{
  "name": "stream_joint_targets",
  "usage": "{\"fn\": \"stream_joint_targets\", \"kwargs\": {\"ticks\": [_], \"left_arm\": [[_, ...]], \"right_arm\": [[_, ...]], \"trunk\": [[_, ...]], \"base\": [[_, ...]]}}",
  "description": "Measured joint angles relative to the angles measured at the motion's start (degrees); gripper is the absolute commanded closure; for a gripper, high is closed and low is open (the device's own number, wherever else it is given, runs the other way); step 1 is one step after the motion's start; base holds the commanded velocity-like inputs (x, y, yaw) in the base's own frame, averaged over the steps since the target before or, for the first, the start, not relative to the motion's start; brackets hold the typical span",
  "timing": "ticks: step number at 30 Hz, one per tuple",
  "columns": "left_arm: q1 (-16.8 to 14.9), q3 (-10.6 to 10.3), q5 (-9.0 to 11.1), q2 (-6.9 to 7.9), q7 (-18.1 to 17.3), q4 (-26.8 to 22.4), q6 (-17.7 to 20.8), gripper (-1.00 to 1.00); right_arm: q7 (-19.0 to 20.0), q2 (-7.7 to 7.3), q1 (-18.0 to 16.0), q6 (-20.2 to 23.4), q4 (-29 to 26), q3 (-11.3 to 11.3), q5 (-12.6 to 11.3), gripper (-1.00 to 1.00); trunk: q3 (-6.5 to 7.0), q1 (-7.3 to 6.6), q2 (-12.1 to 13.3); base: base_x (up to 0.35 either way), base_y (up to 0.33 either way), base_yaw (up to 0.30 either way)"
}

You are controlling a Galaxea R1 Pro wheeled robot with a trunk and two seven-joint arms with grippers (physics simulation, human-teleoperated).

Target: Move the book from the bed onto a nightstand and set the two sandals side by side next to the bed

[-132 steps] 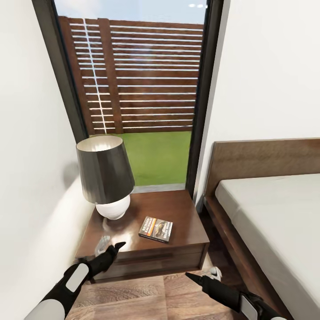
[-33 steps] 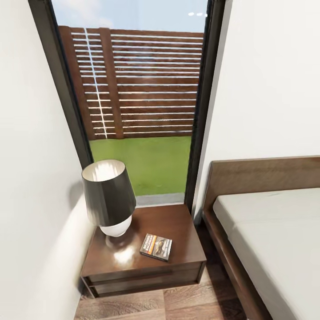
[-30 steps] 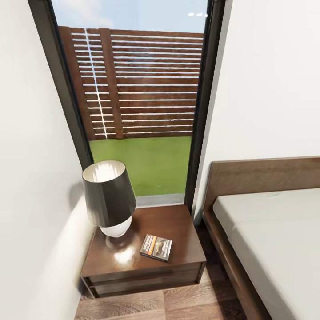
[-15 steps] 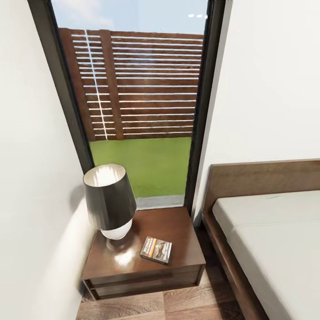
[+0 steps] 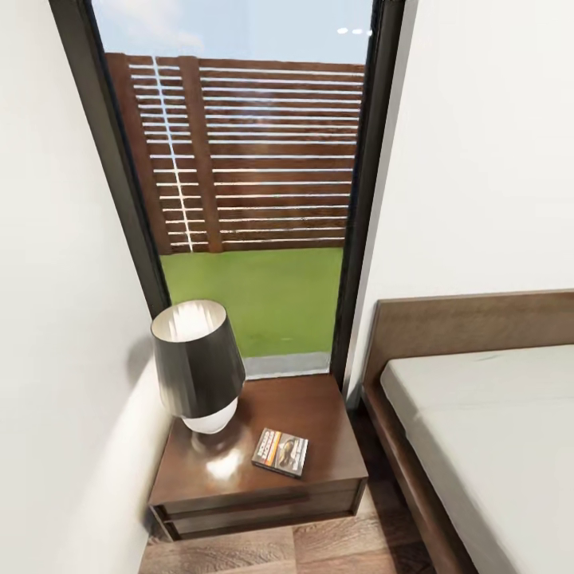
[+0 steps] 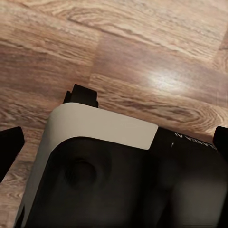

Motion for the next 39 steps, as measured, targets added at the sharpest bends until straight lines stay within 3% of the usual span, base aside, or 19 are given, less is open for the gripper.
{"fn": "stream_joint_targets", "kwargs": {"ticks": [13,26,35,39], "left_arm": [[1.31,-0.03,-0.20,-0.11,1.47,-0.03,-1.12,-1.00],[1.71,0.00,-3.58,-1.02,3.86,-0.02,-1.25,-1.00],[1.73,0.06,-3.89,-1.19,4.01,-0.02,-1.20,-1.00],[1.73,0.09,-3.97,-1.17,4.03,-0.02,-1.14,-1.00]], "right_arm": [[-3.78,0.14,1.26,-0.50,0.00,0.01,3.44,-1.00],[-6.76,0.14,1.34,-0.48,-0.07,0.05,3.58,-1.00],[-7.09,0.10,1.34,-0.28,-0.26,0.37,3.22,-1.00],[-7.16,0.13,1.34,-0.36,-0.31,0.26,3.28,-1.00]], "trunk": [[2.34,-2.86,5.22],[4.67,-5.71,10.43],[6.29,-7.69,14.04],[6.29,-7.70,14.06]], "base": [[0.000,0.000,0.000],[0.000,0.000,0.000],[0.000,0.000,0.000],[0.000,0.000,0.000]]}}
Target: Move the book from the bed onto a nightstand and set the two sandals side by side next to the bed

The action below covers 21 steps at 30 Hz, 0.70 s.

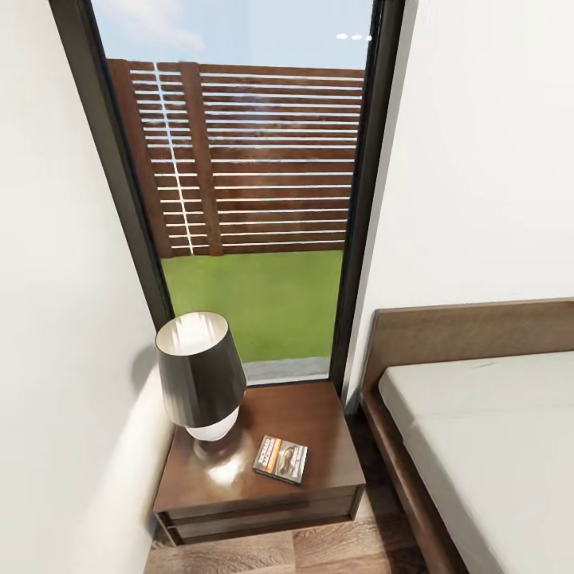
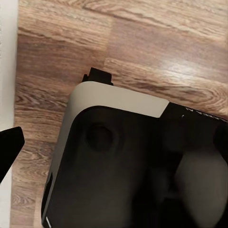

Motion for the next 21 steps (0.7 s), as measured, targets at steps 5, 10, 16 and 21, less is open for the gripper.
{"fn": "stream_joint_targets", "kwargs": {"ticks": [5,10,16,21], "left_arm": [[0.00,0.01,-0.05,0.08,0.00,0.00,0.05,-1.00],[0.00,0.01,-0.03,0.11,0.00,0.01,0.17,-1.00],[0.00,0.01,0.04,0.02,0.00,0.02,0.46,-1.00],[0.00,0.01,0.08,-0.47,0.00,0.02,0.65,-1.00]], "right_arm": [[-0.03,0.06,0.00,-0.11,-0.04,-0.09,-0.23,-1.00],[-0.11,0.09,0.00,-0.15,-0.06,-0.14,-0.40,-1.00],[-0.50,0.08,0.00,-0.16,-0.09,-0.22,-0.55,-1.00],[-0.54,0.05,0.00,-0.22,-0.11,-0.49,-0.71,-1.00]], "trunk": [[0.00,0.00,0.00],[0.00,0.00,0.00],[0.00,0.00,0.00],[0.00,0.00,0.00]], "base": [[0.000,0.000,0.000],[0.000,0.000,0.000],[0.000,0.000,0.000],[0.000,0.000,0.000]]}}
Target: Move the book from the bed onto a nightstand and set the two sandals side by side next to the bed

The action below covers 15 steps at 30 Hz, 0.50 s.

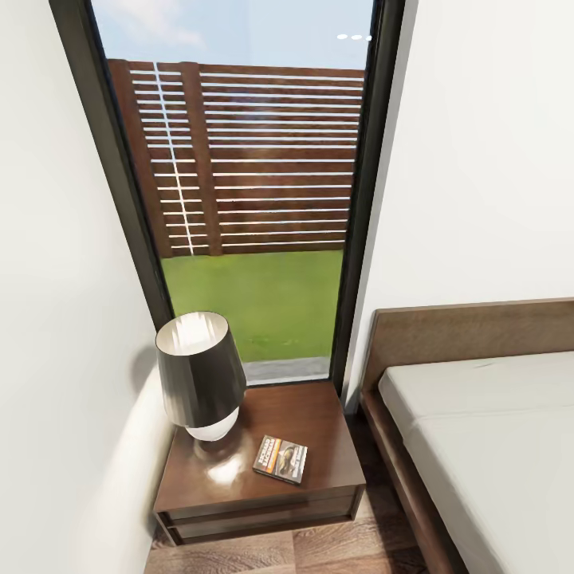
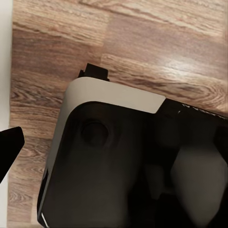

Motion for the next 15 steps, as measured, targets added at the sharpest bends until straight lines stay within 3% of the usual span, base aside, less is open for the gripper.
{"fn": "stream_joint_targets", "kwargs": {"ticks": [15], "left_arm": [[0.00,0.00,0.01,-0.74,0.00,0.00,0.03,-1.00]], "right_arm": [[-0.13,0.37,0.00,0.45,0.24,0.09,0.55,-1.00]], "trunk": [[0.00,0.00,0.00]], "base": [[0.000,0.000,0.000]]}}
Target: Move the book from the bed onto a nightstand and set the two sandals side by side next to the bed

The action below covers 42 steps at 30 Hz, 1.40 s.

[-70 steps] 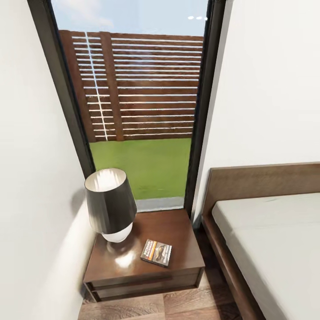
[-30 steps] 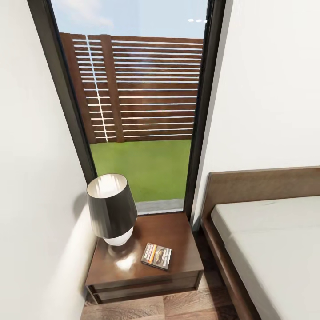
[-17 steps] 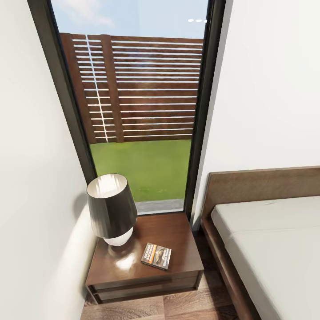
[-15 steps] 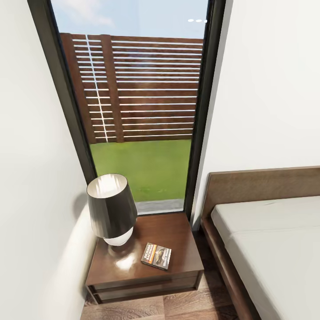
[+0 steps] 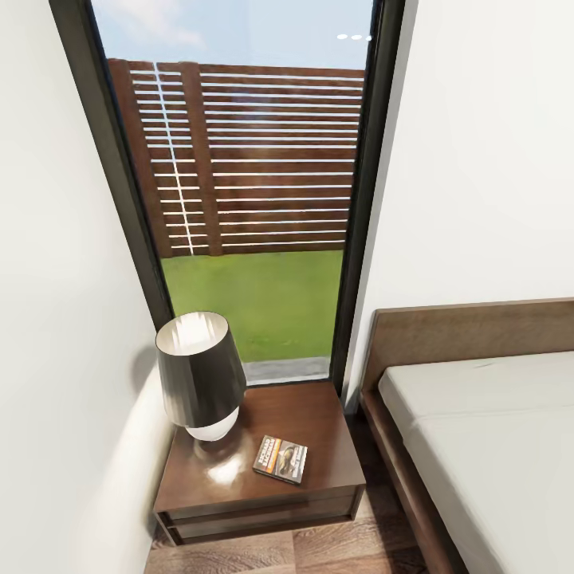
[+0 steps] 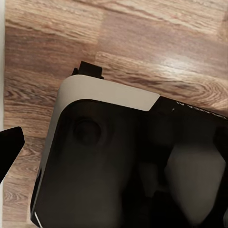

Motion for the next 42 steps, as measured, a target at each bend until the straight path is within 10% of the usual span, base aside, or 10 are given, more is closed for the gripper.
{"fn": "stream_joint_targets", "kwargs": {"ticks": [15,42], "left_arm": [[0.00,0.00,0.01,-0.01,0.00,0.00,0.03,-1.00],[0.00,0.00,0.00,-0.03,0.00,0.00,0.05,-1.00]], "right_arm": [[-0.03,6.68,0.00,0.07,0.02,-0.11,0.03,-1.00],[-0.04,7.41,0.00,0.04,0.02,-0.17,0.11,-1.00]], "trunk": [[0.00,0.00,0.00],[0.00,0.00,0.00]], "base": [[0.000,0.000,0.000],[0.000,0.000,0.000]]}}
